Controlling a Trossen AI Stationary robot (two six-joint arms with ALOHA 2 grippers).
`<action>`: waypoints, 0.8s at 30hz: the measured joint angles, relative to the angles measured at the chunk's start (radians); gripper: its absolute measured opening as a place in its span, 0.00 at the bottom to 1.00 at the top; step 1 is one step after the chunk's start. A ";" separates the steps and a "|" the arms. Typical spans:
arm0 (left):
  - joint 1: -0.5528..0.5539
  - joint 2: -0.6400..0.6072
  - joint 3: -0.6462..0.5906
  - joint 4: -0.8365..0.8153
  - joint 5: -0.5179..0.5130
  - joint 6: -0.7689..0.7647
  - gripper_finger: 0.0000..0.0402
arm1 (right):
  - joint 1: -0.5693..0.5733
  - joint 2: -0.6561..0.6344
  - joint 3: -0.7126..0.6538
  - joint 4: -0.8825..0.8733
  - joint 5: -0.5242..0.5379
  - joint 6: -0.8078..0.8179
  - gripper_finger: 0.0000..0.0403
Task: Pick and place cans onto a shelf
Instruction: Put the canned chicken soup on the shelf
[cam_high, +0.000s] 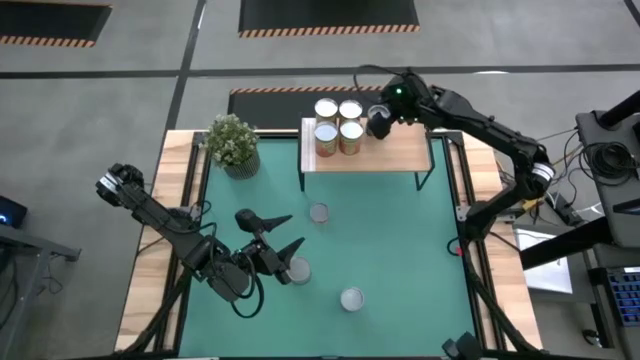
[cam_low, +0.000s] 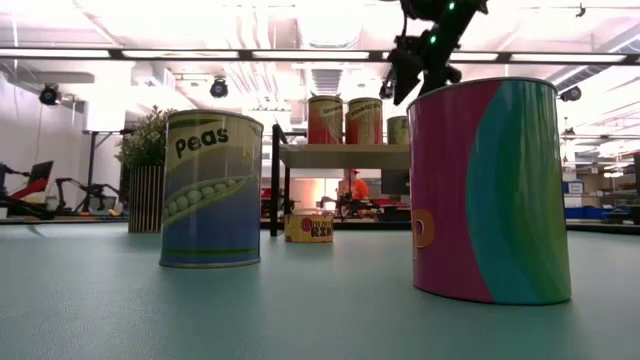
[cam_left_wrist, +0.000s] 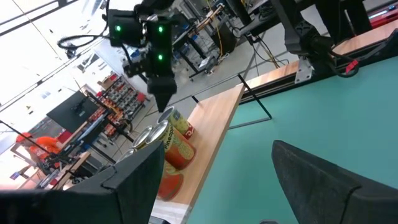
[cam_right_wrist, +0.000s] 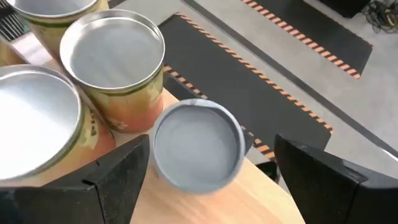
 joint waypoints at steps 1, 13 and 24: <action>0.000 0.000 0.000 0.000 0.000 0.000 0.69 | 0.008 -0.012 0.008 -0.016 -0.006 0.007 0.82; 0.000 0.000 0.000 0.000 0.002 -0.005 0.69 | 0.378 -0.283 -0.075 -0.051 -0.110 0.121 0.82; 0.000 0.000 0.000 0.003 0.003 -0.009 0.69 | 0.913 -0.411 -0.462 0.217 0.059 0.250 0.82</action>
